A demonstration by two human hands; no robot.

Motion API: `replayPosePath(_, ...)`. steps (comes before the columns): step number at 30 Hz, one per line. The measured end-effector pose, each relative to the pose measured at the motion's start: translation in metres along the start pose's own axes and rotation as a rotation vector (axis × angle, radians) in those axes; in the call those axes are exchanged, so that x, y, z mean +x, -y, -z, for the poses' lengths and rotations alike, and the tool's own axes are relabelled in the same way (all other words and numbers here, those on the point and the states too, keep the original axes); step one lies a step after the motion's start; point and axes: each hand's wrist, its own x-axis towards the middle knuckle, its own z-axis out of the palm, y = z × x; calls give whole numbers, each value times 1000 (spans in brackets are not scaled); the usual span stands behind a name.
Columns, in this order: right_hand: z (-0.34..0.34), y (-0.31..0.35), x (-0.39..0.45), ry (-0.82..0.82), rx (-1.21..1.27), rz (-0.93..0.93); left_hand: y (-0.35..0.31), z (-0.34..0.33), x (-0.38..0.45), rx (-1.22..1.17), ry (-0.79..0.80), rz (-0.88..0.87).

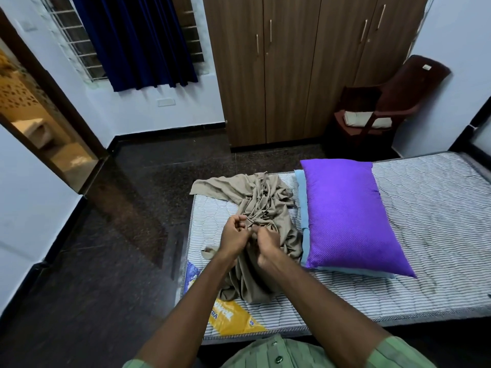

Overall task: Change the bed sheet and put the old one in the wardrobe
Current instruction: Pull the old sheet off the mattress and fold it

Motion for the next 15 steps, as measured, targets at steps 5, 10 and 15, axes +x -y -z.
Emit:
replayPosePath(5, -3, 1, -15, 27, -25, 9, 14, 2, 7, 88, -169, 29)
replayPosePath(10, -2, 14, -12, 42, -73, -3, 17, 2, 2, -87, -186, 52)
replayPosePath(15, 6, 13, -7, -205, -146, 62, 14, 1, -3, -421, -314, 83)
